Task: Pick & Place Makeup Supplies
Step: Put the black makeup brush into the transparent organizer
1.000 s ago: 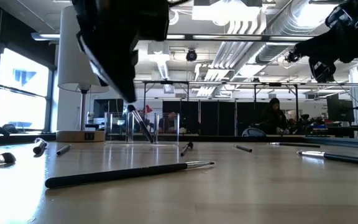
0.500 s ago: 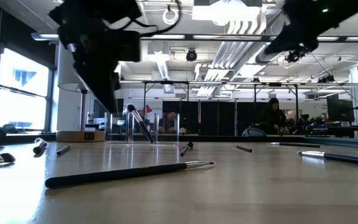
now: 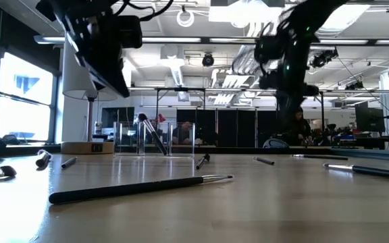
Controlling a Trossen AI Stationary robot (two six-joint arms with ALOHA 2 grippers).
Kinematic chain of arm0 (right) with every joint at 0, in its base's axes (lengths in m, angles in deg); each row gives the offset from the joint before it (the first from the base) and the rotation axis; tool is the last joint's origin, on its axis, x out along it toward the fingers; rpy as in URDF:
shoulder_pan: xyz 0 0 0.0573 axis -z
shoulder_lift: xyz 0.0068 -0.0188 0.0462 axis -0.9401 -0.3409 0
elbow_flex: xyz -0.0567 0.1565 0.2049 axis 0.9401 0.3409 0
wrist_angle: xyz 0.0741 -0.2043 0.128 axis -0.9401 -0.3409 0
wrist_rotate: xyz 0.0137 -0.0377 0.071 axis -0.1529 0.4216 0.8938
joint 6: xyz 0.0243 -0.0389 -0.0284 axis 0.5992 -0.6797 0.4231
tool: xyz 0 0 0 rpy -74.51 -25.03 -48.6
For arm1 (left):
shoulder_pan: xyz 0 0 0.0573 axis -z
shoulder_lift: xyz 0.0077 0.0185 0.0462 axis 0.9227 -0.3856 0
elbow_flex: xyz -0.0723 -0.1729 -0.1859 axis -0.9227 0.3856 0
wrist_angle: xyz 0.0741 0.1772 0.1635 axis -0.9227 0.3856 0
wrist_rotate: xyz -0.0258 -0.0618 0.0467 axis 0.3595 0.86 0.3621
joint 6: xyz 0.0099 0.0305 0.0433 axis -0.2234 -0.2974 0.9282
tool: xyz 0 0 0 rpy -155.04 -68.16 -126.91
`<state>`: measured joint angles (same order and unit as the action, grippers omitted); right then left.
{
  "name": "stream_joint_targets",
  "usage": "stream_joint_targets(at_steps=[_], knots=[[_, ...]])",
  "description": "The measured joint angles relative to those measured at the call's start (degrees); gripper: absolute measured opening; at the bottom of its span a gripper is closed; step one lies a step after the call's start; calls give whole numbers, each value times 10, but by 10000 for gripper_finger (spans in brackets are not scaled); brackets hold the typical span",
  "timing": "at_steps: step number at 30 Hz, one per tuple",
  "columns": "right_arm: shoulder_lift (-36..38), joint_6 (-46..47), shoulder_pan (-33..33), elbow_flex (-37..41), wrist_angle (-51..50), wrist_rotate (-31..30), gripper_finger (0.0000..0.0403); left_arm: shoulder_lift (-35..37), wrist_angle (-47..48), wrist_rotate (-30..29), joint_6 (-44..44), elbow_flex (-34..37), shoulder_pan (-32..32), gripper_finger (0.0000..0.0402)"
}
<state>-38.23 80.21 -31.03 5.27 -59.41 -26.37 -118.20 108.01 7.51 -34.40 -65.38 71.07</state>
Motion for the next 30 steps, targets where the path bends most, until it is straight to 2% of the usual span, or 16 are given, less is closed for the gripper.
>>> stream_joint_targets(at_steps=[4, 10, 18, 30], knots=[[-55, -32, 33, -4, -4, 11, 94, 0, 1, 10, -11, 1, 0, 0], [-102, -73, 67, -4, 16, 25, 112, 0, 0, 12, -25, 1, 0, 0], [-126, -111, 101, -1, 42, 51, 114, 0, 0, 12, -35, 1, 0, 0], [-142, -121, 105, 22, 94, 54, 114, -1, -2, 12, -35, 1, 0, 0]])
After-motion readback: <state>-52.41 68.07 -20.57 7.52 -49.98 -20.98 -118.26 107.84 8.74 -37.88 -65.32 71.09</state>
